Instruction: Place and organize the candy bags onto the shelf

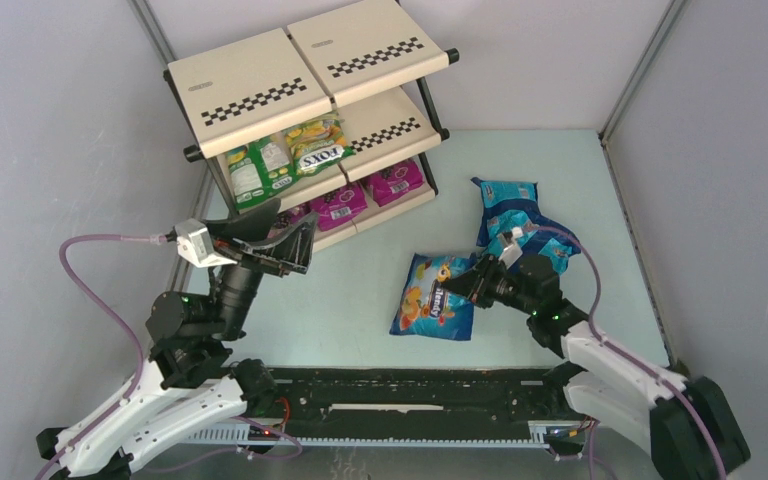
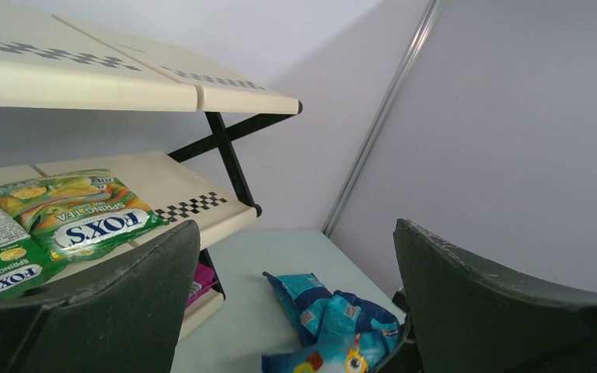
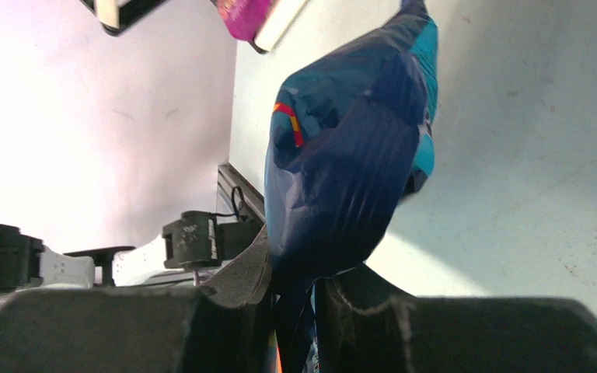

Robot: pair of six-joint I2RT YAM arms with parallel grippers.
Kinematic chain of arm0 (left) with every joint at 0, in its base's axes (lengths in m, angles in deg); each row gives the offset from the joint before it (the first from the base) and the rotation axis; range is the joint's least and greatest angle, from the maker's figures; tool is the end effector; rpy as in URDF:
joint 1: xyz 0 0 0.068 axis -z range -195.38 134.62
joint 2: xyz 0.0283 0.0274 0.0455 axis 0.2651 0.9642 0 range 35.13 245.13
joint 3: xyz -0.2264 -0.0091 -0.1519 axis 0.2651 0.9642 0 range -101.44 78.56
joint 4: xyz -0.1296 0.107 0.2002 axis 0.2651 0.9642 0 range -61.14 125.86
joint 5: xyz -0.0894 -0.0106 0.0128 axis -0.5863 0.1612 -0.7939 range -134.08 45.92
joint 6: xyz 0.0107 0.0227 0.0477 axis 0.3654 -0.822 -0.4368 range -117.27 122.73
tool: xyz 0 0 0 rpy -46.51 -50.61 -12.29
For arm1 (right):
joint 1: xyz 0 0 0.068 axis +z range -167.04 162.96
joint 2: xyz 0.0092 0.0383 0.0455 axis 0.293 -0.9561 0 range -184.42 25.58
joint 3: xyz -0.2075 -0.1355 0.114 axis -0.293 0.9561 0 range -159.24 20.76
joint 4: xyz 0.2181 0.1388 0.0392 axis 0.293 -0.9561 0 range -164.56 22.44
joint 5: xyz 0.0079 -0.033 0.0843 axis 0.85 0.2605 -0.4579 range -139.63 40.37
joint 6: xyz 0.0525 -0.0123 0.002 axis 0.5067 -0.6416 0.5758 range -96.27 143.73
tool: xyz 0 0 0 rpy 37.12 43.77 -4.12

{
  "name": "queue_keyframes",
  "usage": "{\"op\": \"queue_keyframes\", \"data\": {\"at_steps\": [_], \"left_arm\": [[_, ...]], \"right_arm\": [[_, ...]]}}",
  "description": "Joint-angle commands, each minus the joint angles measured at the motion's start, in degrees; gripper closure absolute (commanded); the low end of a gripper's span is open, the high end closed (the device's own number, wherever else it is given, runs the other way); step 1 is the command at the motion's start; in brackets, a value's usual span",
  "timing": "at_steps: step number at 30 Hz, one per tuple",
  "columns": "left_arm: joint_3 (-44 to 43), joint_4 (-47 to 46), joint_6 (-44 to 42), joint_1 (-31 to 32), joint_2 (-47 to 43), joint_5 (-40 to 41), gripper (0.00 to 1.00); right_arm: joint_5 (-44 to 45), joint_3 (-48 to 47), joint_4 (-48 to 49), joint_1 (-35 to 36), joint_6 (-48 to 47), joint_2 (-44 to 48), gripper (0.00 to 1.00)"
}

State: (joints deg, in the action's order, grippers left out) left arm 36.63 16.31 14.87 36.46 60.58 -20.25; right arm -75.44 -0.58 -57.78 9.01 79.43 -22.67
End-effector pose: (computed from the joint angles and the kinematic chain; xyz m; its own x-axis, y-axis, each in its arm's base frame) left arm 0.0686 -0.0640 0.4057 0.1878 -0.5503 -0.8136 0.5526 0.7440 -0.3757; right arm 0.1650 0.0980 0.2218 -0.7844 0.4444 -0.4327 -0.2150 0.4595 0.8618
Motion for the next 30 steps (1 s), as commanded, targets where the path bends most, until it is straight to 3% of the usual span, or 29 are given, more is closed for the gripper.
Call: {"op": "queue_keyframes", "data": {"at_steps": [1, 7, 17, 22, 26, 30], "left_arm": [[0.6, -0.6, 0.6, -0.3, -0.6, 0.0, 0.0], [0.3, -0.3, 0.0, -0.3, -1.6, 0.2, 0.0], [0.2, -0.3, -1.4, -0.3, -4.3, 1.6, 0.0], [0.1, -0.4, -1.7, -0.3, -5.8, 2.2, 0.0], [0.2, -0.6, -2.1, -0.4, -6.8, 2.9, 0.0], [0.2, -0.7, -2.1, -0.4, -7.5, 3.0, 0.0]], "right_arm": [[1.5, -14.4, -7.1, -2.1, -3.4, 3.9, 1.0], [4.6, -37.8, -9.2, -2.5, -5.8, -2.8, 1.0], [6.7, -65.1, 8.5, -2.7, 5.1, -22.4, 1.0], [10.8, -79.0, 11.3, -2.3, 9.0, -33.3, 1.0], [16.9, -89.2, 12.4, -1.3, 10.3, -42.2, 1.0], [28.9, -92.5, 12.0, 0.9, 10.9, -48.4, 1.0]]}}
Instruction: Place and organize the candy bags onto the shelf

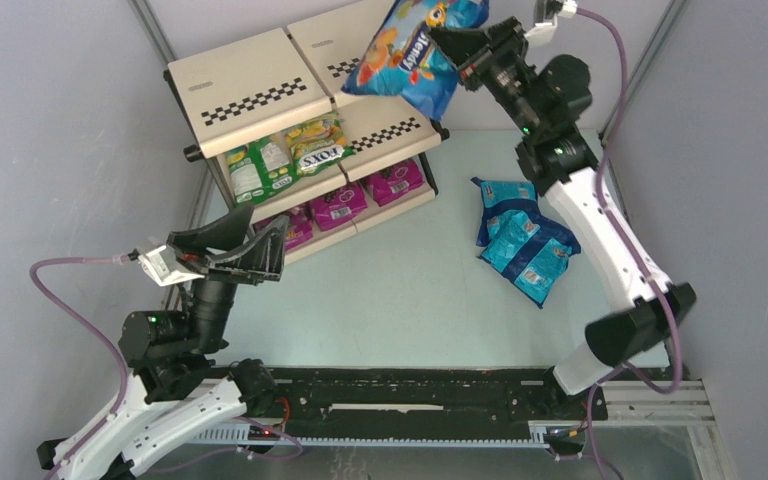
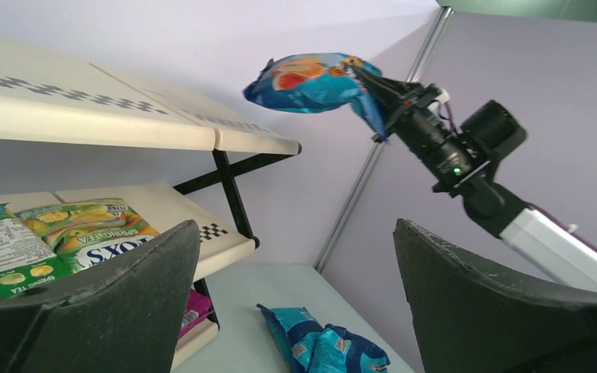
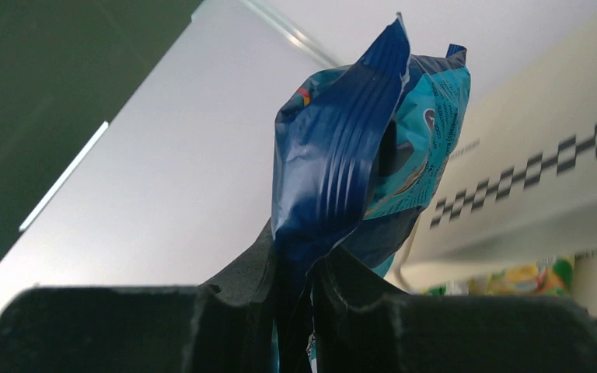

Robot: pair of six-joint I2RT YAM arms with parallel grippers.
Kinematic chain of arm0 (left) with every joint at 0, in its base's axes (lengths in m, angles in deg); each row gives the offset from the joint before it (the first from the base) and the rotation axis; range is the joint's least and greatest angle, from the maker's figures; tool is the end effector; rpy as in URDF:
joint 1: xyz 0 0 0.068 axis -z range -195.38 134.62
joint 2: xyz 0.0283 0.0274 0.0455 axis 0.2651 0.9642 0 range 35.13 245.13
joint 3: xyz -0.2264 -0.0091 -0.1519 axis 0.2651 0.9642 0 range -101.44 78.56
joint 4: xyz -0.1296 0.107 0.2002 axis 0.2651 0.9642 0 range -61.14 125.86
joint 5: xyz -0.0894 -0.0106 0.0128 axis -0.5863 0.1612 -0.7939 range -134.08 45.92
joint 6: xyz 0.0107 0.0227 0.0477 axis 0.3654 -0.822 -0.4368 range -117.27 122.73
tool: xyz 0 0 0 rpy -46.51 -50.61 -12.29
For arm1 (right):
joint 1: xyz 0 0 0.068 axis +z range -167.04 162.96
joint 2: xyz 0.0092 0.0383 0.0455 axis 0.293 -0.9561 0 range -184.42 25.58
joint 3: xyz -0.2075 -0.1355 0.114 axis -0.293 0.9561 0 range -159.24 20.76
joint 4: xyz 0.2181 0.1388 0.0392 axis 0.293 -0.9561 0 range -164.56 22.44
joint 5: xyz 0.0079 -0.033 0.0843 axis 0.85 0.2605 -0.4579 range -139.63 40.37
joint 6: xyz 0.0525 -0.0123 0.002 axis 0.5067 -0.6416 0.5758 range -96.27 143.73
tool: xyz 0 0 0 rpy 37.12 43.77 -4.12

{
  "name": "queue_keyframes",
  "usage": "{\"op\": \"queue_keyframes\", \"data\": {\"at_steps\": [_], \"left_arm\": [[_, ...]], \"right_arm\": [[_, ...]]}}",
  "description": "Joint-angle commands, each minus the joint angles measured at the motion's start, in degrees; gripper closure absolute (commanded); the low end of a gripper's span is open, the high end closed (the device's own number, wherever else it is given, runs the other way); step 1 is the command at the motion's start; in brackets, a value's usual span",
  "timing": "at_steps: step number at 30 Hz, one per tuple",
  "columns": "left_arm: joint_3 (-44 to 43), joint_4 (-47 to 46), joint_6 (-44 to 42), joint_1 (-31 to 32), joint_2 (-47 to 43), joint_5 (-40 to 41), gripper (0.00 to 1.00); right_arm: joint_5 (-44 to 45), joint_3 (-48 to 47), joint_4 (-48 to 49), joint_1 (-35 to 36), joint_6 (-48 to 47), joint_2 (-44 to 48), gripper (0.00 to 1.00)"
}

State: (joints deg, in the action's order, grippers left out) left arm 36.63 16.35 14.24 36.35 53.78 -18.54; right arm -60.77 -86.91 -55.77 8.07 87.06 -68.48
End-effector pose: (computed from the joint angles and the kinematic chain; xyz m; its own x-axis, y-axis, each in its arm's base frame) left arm 0.0475 -0.0354 0.4119 0.2568 -0.6162 -0.7445 0.5539 0.7251 -0.4091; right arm 0.3241 0.1596 0.5395 -0.3388 0.8095 -0.4795 -0.6051 0.2028 0.7699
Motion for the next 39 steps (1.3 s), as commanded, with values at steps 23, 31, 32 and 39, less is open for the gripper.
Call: {"op": "queue_keyframes", "data": {"at_steps": [23, 31, 32, 39], "left_arm": [[0.5, -1.1, -0.3, -0.2, 1.2, 0.6, 0.0], [0.3, -0.8, 0.4, -0.6, 1.8, -0.4, 0.0], [0.3, -0.8, 0.5, -0.6, 1.9, -0.5, 0.0], [0.4, -0.9, 0.4, -0.6, 1.4, -0.3, 0.0]], "right_arm": [[21.3, -6.9, -12.8, 10.2, -9.2, -1.8, 0.17], [19.6, 2.4, -6.0, 10.1, -6.8, 3.0, 0.18], [19.2, 2.7, -5.8, 10.2, -6.7, 3.0, 0.18], [17.2, 4.1, -8.0, 10.6, -8.0, 3.1, 0.17]]}}
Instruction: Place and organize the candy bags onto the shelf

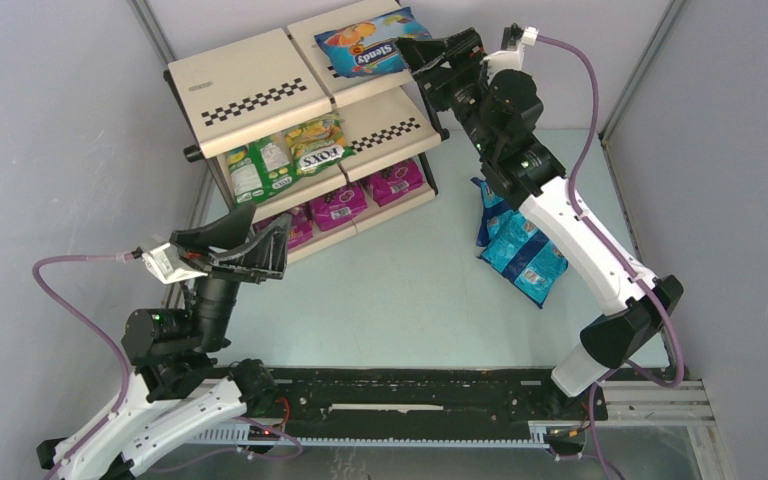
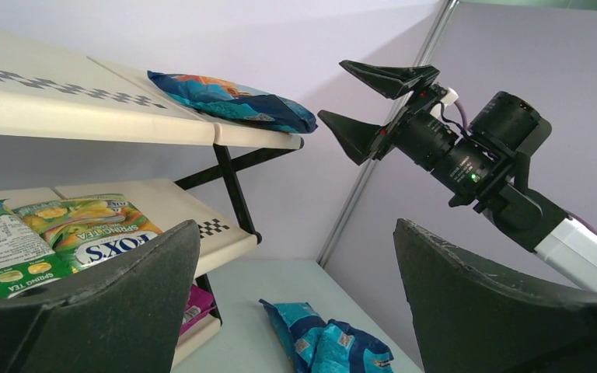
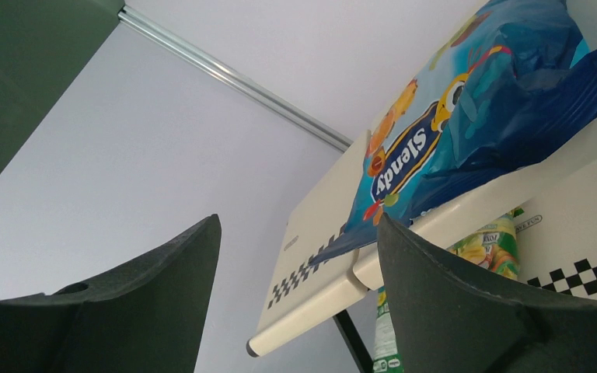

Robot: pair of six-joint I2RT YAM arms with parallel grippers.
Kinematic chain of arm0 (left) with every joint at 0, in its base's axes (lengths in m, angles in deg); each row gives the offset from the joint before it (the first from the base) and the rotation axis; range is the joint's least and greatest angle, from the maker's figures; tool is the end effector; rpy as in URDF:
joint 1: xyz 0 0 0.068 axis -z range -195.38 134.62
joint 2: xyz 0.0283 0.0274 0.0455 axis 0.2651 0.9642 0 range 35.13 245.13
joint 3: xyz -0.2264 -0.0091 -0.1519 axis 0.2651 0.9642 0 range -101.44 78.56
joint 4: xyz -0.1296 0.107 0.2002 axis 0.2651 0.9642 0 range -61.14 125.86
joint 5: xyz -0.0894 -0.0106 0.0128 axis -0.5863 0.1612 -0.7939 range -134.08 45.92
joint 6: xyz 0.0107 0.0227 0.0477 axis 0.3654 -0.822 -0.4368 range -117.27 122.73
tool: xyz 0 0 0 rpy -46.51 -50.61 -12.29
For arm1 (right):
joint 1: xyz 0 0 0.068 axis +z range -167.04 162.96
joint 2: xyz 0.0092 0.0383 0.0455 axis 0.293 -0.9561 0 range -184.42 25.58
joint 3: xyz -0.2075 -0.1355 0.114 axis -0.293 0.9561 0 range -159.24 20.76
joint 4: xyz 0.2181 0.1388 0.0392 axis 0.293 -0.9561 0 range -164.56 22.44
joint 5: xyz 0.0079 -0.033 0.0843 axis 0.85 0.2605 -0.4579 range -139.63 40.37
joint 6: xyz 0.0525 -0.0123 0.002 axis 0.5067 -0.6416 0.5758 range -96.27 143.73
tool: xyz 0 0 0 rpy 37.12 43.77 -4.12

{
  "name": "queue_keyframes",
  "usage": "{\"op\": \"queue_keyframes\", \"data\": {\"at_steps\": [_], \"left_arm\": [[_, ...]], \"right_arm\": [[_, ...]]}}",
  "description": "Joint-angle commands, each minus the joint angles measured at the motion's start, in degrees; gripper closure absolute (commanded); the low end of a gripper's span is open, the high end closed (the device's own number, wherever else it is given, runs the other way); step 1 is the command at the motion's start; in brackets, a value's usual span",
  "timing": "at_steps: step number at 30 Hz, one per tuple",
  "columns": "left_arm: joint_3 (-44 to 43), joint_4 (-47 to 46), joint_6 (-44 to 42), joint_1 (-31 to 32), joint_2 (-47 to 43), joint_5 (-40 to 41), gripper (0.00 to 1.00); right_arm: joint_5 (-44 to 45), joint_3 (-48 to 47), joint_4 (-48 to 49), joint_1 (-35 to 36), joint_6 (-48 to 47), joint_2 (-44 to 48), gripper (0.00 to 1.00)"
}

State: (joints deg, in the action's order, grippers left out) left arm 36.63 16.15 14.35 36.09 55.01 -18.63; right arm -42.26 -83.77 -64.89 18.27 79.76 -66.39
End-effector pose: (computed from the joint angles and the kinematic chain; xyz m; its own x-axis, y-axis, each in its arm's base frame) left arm 0.0515 -0.0401 0.4114 0.2499 -0.6058 -0.7553 0.5478 0.7317 -0.4056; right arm 0.2969 0.2049 0.5179 -0.2717 0.8154 -0.5111 -0.4418 0.3661 0.8190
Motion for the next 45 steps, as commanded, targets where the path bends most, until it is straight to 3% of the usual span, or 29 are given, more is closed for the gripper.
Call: {"op": "queue_keyframes", "data": {"at_steps": [1, 8, 12, 17, 20, 28, 34, 45], "left_arm": [[0.5, -0.7, 0.2, -0.4, 0.1, 0.1, 0.0], [0.5, -0.8, -0.1, -0.4, -0.5, 0.5, 0.0], [0.5, -0.8, -0.2, -0.3, -0.7, 0.5, 0.0], [0.4, -0.7, -0.3, -0.3, -1.3, 0.6, 0.0], [0.5, -0.8, -0.5, -0.3, -1.6, 0.8, 0.0], [0.4, -0.8, -1.0, 0.3, -2.2, 1.6, 0.0], [0.4, -1.0, -1.4, 1.1, -2.8, 1.9, 0.0], [0.4, -1.0, -1.8, 1.4, -3.0, 2.6, 0.0]], "right_arm": [[-1.1, 1.6, 1.3, 0.4, -0.7, 1.1, 0.16], [-0.4, -0.4, 1.0, 0.7, -0.4, -2.3, 0.15], [0.3, -4.3, 0.0, 0.7, -1.0, -5.2, 0.26], [0.9, -5.7, 2.0, 0.9, 0.5, -8.3, 0.43], [2.0, -7.2, 2.9, 0.9, 1.3, -10.5, 0.64], [6.8, -17.5, 3.2, 1.8, -2.2, -17.6, 1.0], [9.2, -27.3, -1.0, 2.0, -4.3, -24.1, 1.0], [7.5, -32.0, -5.5, -0.1, -4.2, -27.7, 1.0]]}}
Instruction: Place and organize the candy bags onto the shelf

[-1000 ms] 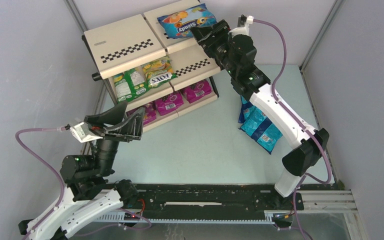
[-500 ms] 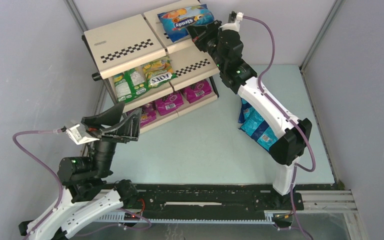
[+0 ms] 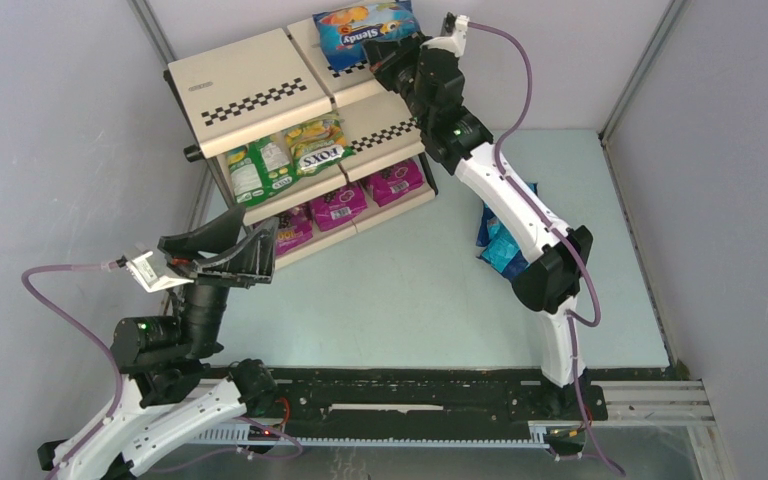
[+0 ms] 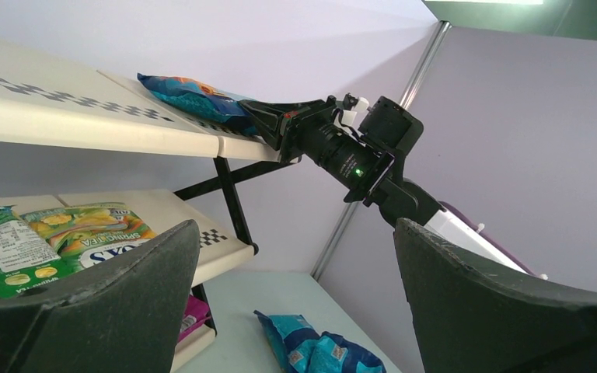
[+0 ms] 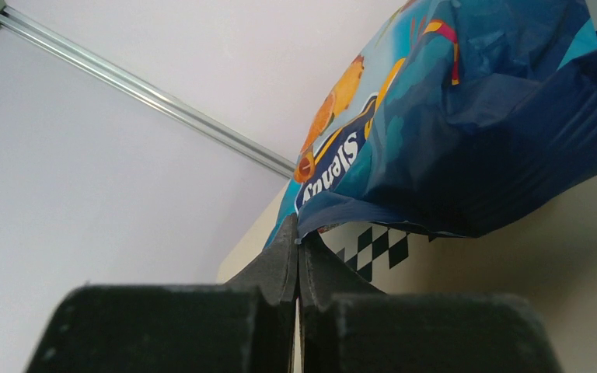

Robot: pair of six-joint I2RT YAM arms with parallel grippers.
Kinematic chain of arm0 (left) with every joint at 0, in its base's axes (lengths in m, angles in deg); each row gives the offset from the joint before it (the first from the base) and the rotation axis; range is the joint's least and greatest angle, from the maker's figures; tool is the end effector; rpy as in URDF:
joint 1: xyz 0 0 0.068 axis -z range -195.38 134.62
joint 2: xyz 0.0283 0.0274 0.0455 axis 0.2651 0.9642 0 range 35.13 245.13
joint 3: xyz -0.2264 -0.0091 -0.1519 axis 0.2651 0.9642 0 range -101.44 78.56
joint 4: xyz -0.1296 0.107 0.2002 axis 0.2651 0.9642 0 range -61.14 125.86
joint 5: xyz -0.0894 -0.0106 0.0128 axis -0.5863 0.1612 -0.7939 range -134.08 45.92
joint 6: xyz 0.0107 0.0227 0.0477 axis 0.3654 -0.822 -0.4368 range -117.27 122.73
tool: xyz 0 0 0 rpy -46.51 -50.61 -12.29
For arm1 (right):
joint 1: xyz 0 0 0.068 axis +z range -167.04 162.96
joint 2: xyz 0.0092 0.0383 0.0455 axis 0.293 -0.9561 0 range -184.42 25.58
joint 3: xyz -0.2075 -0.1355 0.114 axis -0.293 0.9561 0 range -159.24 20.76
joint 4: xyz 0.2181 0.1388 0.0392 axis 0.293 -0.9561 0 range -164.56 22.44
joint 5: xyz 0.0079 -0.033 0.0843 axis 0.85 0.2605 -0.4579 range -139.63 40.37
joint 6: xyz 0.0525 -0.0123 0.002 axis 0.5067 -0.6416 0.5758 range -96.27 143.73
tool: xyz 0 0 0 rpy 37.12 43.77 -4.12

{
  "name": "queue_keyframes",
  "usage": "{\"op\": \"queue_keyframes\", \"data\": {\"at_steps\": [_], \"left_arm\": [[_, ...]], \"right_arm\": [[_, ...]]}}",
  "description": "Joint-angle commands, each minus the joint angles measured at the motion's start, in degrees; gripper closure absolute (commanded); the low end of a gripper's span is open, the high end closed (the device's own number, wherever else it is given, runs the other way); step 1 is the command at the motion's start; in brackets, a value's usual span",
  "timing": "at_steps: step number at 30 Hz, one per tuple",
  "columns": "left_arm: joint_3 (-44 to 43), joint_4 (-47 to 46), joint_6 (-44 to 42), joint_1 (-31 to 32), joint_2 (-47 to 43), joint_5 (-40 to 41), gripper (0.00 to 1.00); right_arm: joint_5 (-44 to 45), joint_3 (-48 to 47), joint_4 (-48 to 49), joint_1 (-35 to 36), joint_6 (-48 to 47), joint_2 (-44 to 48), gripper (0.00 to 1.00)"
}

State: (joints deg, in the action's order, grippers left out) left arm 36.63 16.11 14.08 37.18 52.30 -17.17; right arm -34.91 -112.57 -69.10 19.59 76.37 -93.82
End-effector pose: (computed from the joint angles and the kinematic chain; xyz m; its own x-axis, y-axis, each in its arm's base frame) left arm 0.0425 -0.0291 0.4129 0.2666 -0.6368 -0.7235 0.5528 0.7159 -0.4265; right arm 0.3897 0.2786 0.4840 -0.1957 0.8124 -0.5493 -0.3664 0.4590 0.8094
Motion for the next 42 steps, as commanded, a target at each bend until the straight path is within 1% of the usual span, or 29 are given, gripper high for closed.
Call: {"op": "queue_keyframes", "data": {"at_steps": [1, 2, 5, 8, 10, 11, 13, 16, 19, 21, 22, 25, 28, 31, 33, 35, 39, 40, 42], "left_arm": [[0.4, -1.0, -1.6, 0.4, -0.3, 1.1, 0.0], [0.5, -1.0, -1.6, 0.4, -0.3, 1.1, 0.0], [0.5, -1.0, -1.6, 0.4, -0.1, 1.1, 0.0], [0.5, -1.0, -1.5, 0.4, 0.2, 1.0, 0.0], [0.6, -1.0, -1.6, 0.5, 0.2, 0.9, 0.0], [0.7, -1.0, -1.7, 0.6, 0.2, 0.9, 0.0], [0.6, -1.0, -1.8, 0.7, 0.3, 1.0, 0.0], [0.7, -1.0, -1.8, 0.7, 0.7, 1.0, 0.0], [0.8, -1.1, -1.8, 0.9, 0.8, 1.0, 0.0], [0.8, -1.1, -1.8, 1.2, 1.1, 1.0, 0.0], [0.8, -1.0, -1.8, 1.4, 1.4, 1.0, 0.0], [0.8, -1.0, -1.8, 1.6, 2.5, 0.8, 0.0], [0.7, -0.9, -2.2, 1.5, 3.6, 1.1, 0.0], [0.7, -0.7, -2.1, 1.5, 4.7, 0.5, 0.0], [0.5, -0.5, -2.1, 1.4, 5.8, -0.5, 0.0], [0.2, 0.1, -1.7, 0.9, 7.1, -0.9, 0.0], [0.3, 0.1, -0.7, 0.4, 9.2, -2.0, 0.0], [0.3, 0.2, -0.3, 0.4, 10.0, -2.2, 0.0], [0.5, 0.1, 0.1, 0.4, 11.1, -2.9, 0.0]], "right_arm": [[-1.2, -3.3, -1.5, -2.0, -0.5, -0.2, 1.0], [-2.1, -3.6, -2.1, -2.5, -0.2, -0.2, 0.99], [-3.6, -3.7, -4.5, -3.1, -0.6, 1.1, 0.84], [-6.1, -4.0, -7.2, -3.2, -3.7, 3.6, 0.64], [-7.1, -3.6, -9.6, -3.2, -6.2, 6.0, 0.48], [-8.4, -3.0, -10.4, -3.3, -7.5, 7.4, 0.38], [-11.4, 0.2, -12.1, -3.6, -9.1, 11.0, 0.3], [-13.4, 8.8, -14.4, -3.3, -13.7, 19.7, 0.27], [-12.6, 26.0, -12.9, -3.3, -19.1, 31.8, 0.22], [-12.2, 37.0, -12.4, -4.6, -21.9, 40.1, 0.18], [-11.7, 42.3, -12.6, -5.3, -23.0, 45.7, 0.16], [-9.3, 58.3, -16.1, -9.0, -23.7, 57.5, 0.11], [-5.8, 70.3, -23.4, -13.5, -23.5, 65.9, 0.09], [-5.6, 79.9, -29.8, -16.9, -25.4, 70.9, 0.09], [-5.3, 84.0, -34.1, -19.0, -25.5, 72.7, 0.08], [-6.8, 87.7, -36.3, -22.5, -25.1, 74.4, 0.07], [-12.7, 94.4, -33.6, -31.3, -24.5, 79.5, 0.01], [-13.8, 96.1, -31.7, -34.1, -23.7, 80.5, 0.0], [-18.6, 99.6, -28.4, -42.1, -21.3, 81.2, 0.0]]}}
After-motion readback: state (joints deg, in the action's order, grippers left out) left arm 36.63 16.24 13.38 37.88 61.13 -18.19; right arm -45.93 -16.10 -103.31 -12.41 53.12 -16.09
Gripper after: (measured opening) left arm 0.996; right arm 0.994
